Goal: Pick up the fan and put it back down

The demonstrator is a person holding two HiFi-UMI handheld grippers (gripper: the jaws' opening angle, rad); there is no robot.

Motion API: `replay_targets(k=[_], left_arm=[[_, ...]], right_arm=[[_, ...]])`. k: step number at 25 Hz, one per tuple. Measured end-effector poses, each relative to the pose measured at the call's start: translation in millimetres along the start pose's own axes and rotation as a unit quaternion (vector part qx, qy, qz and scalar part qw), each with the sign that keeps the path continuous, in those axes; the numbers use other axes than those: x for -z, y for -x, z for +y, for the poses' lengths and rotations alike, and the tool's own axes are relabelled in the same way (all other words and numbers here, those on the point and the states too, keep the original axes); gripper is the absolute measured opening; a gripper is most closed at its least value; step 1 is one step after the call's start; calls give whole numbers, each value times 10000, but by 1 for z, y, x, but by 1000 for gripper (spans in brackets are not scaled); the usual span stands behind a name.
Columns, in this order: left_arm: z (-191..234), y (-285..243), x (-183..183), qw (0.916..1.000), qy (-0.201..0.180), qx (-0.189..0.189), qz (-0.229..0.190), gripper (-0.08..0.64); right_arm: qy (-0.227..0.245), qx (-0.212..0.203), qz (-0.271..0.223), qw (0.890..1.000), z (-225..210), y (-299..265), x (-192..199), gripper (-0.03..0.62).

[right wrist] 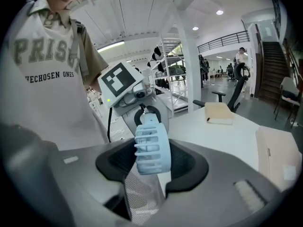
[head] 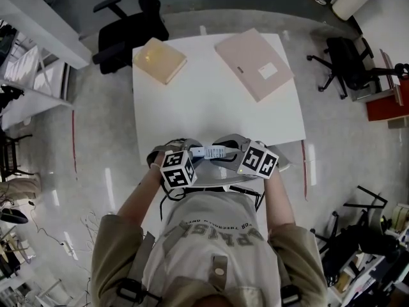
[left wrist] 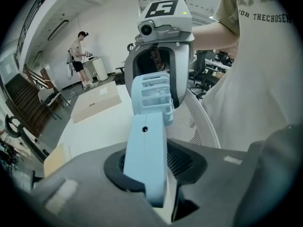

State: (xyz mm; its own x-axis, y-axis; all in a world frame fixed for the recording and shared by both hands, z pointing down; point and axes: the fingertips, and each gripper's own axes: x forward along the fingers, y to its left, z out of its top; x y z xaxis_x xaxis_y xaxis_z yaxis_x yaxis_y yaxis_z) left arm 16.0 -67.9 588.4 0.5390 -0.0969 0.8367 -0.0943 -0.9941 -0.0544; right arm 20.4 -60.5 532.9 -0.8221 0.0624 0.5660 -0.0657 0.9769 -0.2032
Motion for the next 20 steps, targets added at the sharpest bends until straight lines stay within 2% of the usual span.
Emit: replay_targets(k=[4,11,16,20], left_arm=[[5,3,-1,9998,-50,-189,-68,142],[25,10,1,9968,-239,-761,-109,192],[39,18,3,9904,-466,-1298,-106,233],[44,22,8,9858,-624,-1558,-61,295]], right_arm=[[-210,-31,-189,9996,-6,1,0,189],[-733,-293,-718,9943,-18,-1,-11,187],[-1228,-491,-1148,9845,-27,-2,-18,186],[-1777,-594,-1481,9711,-36,-7,-16,185]])
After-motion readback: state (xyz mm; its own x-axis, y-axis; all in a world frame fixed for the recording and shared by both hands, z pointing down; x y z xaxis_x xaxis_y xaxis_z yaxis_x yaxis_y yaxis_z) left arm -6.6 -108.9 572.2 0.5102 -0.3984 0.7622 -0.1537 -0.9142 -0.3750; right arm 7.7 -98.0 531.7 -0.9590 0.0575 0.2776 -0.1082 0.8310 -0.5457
